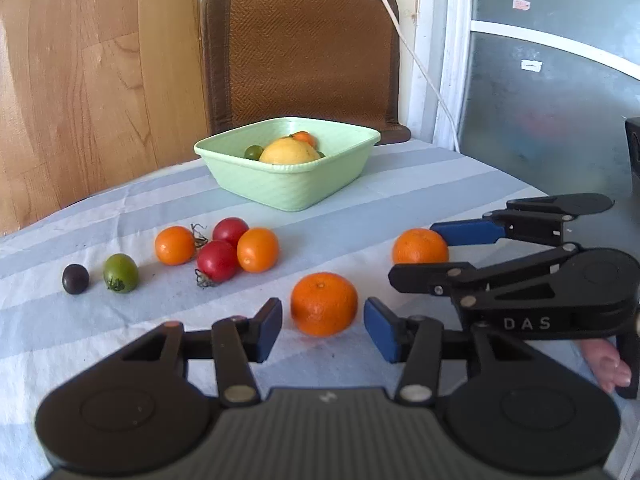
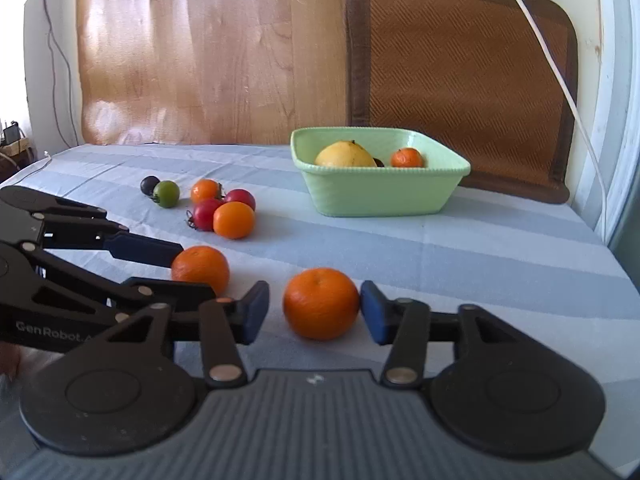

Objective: Organize fruits
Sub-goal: 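Release the mandarin into the bowl with the left tool while the right tool releases its mandarin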

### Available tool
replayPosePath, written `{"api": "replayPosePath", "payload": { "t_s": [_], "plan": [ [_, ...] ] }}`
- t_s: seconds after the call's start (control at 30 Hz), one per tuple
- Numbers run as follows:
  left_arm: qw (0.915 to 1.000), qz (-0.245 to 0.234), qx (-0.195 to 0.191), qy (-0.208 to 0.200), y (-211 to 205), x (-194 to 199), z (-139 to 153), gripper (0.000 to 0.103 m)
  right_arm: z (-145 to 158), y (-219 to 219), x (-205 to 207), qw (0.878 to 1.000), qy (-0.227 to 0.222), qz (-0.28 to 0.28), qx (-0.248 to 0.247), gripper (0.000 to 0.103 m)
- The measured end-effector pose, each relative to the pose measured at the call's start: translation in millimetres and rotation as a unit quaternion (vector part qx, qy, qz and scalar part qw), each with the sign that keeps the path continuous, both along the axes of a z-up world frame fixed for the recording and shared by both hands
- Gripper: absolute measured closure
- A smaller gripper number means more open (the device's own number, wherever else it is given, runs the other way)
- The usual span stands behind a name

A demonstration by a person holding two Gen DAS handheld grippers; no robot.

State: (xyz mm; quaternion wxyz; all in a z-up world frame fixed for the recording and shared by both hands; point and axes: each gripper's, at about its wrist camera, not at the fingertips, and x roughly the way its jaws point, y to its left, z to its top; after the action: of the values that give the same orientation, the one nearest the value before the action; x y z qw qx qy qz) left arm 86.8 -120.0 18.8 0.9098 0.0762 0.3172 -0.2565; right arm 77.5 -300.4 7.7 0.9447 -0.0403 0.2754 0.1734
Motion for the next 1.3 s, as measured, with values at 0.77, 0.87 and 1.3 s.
{"api": "replayPosePath", "payload": {
  "t_s": [0.77,0.87,1.3],
  "plan": [
    [0.9930,0.076,-0.085,0.030,-12,177,54,0.065,25,-25,112,0.994,-0.064,-0.055,0.065,0.060],
    [0.9917,0.083,-0.082,0.053,-17,202,45,0.065,11,-24,127,0.994,-0.054,-0.066,0.061,0.060],
    [0.9896,0.094,-0.108,0.015,20,169,66,0.058,16,-47,106,0.984,-0.110,-0.097,0.097,0.044]
  ]
}}
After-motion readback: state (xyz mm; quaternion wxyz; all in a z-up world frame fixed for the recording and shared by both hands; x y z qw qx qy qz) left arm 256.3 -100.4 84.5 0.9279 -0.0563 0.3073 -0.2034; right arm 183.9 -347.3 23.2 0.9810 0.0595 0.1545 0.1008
